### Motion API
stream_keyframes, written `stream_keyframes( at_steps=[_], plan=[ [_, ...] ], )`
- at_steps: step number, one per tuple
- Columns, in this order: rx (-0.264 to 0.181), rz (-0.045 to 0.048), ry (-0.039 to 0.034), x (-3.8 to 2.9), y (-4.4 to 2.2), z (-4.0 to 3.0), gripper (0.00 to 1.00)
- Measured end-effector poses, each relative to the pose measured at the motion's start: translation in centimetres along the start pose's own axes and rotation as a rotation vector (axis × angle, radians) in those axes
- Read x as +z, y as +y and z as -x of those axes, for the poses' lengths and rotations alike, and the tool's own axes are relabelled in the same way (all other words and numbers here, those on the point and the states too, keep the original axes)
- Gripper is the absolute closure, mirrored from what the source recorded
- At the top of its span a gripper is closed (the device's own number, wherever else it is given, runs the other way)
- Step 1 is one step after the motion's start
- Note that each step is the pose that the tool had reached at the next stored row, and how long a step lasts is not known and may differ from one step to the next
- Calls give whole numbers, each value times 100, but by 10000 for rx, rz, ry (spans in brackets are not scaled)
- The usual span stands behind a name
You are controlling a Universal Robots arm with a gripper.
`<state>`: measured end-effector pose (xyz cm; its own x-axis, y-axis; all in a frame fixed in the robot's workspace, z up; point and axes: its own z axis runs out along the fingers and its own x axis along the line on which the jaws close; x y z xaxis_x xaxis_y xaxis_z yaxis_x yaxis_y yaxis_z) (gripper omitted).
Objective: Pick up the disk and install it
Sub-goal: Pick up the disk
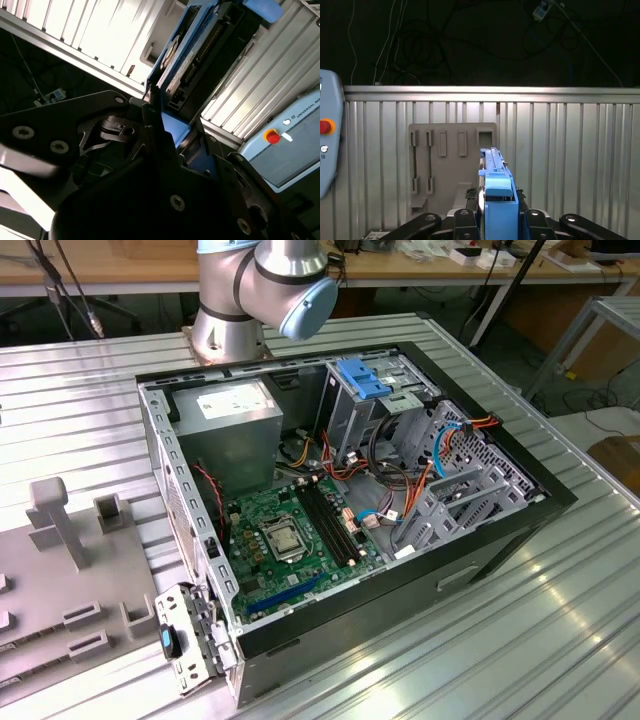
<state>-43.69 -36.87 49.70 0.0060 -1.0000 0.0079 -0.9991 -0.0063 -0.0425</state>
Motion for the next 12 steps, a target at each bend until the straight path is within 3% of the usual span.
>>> stream_keyframes(
  at_steps=[1,5,12],
  plan=[
    [1,-28,0,-40,-1,0,63],
    [1,-51,0,-48,-2,0,63],
    [1,-51,0,-42,-156,-1,63]
  ],
)
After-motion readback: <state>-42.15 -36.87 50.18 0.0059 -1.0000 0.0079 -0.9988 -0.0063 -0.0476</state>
